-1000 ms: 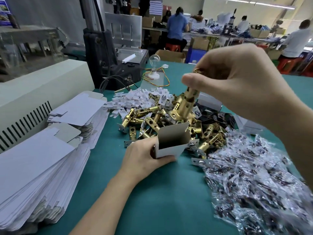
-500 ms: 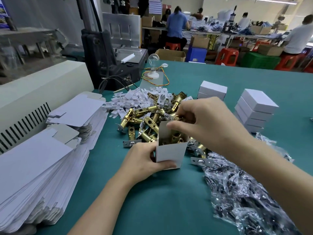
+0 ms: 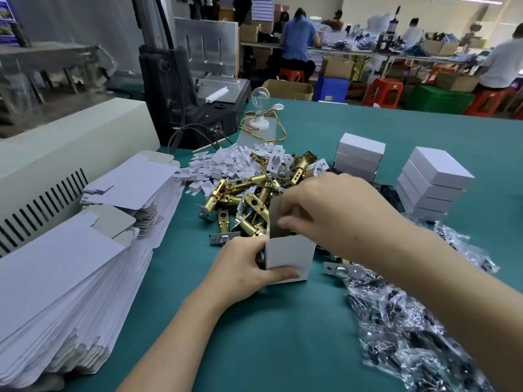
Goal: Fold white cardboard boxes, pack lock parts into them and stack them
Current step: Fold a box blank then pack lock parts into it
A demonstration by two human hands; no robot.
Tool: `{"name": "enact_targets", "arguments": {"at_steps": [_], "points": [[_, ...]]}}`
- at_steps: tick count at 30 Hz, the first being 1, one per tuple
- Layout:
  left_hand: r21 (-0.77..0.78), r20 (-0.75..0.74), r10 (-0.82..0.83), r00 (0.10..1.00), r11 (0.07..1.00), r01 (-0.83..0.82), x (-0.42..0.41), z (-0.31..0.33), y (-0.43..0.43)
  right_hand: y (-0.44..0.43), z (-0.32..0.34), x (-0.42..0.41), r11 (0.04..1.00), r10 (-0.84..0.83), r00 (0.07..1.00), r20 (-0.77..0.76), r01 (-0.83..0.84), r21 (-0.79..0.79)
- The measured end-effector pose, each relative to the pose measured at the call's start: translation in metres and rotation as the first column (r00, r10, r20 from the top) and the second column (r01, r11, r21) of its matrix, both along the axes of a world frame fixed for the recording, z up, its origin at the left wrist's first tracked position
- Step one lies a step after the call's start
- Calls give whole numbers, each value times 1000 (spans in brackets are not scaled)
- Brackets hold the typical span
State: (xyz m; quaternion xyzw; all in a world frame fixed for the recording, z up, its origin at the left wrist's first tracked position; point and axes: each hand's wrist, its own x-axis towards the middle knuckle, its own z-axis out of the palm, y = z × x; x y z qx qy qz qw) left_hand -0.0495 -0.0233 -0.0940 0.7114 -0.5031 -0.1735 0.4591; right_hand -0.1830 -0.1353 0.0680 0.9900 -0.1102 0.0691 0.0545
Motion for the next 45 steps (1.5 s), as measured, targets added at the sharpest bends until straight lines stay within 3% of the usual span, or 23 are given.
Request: {"name": "enact_targets", "arguments": {"at_steps": [5,11,15,19,30,33,36,39,42,45], "points": [[-16,-19,-47,999,999,46,-1,1,1,-17,19,17,968,-41,962,270,-29,249],[4,-49,-123,991,992,124,-3,3,3,-48,18,99,952,-126,987,96,93,292],[10,-56,-124,991,992,125,-2,1,2,-68,-4,154,984,-23,983,-181,53,168],[17,-49,-127,991,992,128,0,-1,1,-85,-21,195,998,54,944,-327,-55,8],[6,-55,-128,990,992,128,-1,1,-1,-98,-44,241,889,94,936,-339,-232,-394],[12,-49,-132,990,991,133,0,1,-1,-94,-34,238,881,113,956,-269,-222,-419],[12,-30,-109,994,994,109,-1,2,-1,-89,-15,225,920,152,984,-94,-176,-350],[8,-46,-82,996,997,83,0,1,-1,-82,11,195,984,172,965,199,-161,-72],[10,-112,-52,992,999,53,0,1,0,-71,29,142,942,134,855,500,-266,203],[17,-130,-22,991,1000,25,-1,2,0,-62,27,75,875,61,816,575,-321,362]]}}
